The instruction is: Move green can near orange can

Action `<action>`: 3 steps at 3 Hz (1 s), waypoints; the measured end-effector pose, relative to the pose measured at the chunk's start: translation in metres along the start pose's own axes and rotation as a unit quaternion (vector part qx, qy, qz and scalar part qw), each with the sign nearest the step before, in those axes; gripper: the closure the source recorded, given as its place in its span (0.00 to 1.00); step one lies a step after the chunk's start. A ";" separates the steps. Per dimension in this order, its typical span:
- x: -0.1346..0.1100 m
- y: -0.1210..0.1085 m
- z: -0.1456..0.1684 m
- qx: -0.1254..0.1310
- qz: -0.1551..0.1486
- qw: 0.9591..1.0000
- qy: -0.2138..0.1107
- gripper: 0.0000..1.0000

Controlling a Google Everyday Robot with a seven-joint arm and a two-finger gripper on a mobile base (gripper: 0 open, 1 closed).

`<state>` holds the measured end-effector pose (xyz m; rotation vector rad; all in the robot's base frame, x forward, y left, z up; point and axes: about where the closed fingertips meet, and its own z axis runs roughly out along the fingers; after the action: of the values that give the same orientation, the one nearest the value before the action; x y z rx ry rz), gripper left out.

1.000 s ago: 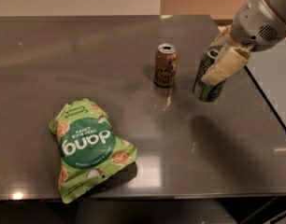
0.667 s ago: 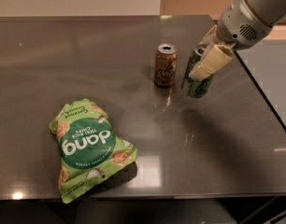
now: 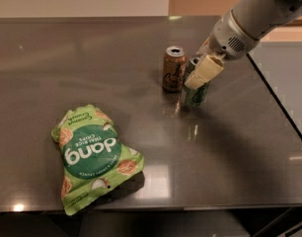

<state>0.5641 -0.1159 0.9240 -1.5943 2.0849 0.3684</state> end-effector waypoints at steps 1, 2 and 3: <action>0.003 -0.009 0.017 0.000 -0.003 1.000 0.011 0.82; 0.008 -0.017 0.027 0.001 -0.004 1.000 0.018 0.59; 0.011 -0.024 0.030 0.008 -0.006 1.000 0.021 0.36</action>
Offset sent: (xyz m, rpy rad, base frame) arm 0.0318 -0.0035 -0.0361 -0.0541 0.0004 -0.0034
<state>0.5915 -0.1175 0.8950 -1.6184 2.1029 0.3145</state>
